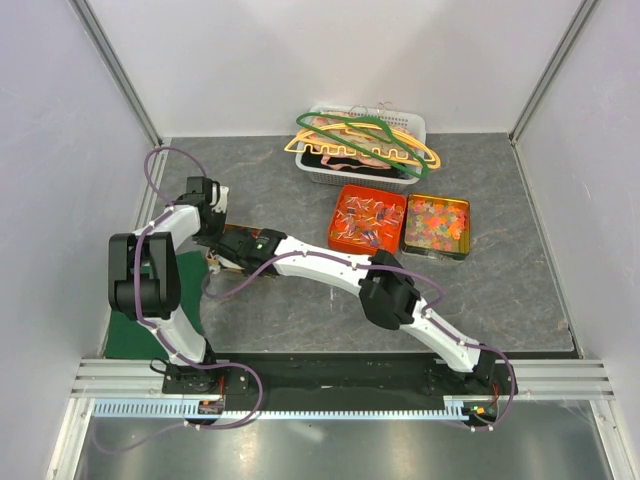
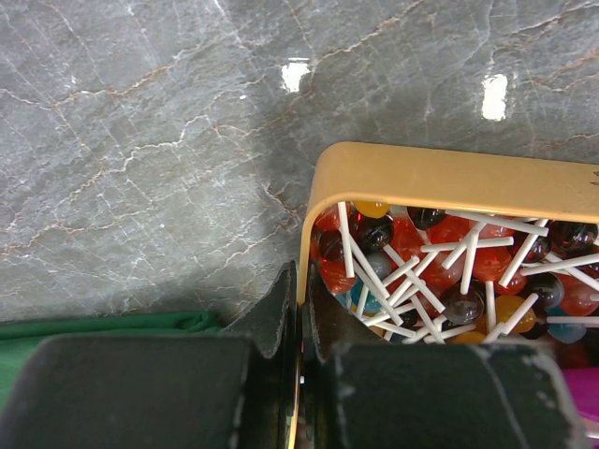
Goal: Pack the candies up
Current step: Scoop the fake candies from the storage box.
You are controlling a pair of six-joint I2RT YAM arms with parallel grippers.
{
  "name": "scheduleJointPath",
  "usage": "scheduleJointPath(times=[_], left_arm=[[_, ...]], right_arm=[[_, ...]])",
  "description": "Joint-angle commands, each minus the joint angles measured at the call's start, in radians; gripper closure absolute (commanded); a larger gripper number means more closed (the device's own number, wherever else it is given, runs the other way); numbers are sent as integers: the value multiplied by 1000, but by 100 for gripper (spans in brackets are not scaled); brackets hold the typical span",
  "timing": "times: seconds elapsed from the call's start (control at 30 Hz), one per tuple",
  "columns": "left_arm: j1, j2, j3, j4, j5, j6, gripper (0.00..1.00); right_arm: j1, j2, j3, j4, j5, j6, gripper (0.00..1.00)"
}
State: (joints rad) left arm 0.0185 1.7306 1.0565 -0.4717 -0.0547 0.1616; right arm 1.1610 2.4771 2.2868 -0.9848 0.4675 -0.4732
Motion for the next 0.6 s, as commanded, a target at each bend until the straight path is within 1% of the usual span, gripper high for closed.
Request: scheduleJointPath(times=[0.0,0.13,0.27,0.4,0.57], left_arm=[[-25,-55,-1,62,96,-96,98],[-25,-51,0,62,96,-96,98],[-22,-51,-1,64,98,-96,98],[-22,-54,-1,62,104,-96,98],[-22,-49,-1,64,110,-96,98]], right_arm=[[48,69,48,233,-152,53,100],[58,82,56,225,-124,21,100],[42,40,50,245,-179,91,100],[5,-65,-117,395,-197,177,100],[-41,-125,-168,428,-282,261,100]])
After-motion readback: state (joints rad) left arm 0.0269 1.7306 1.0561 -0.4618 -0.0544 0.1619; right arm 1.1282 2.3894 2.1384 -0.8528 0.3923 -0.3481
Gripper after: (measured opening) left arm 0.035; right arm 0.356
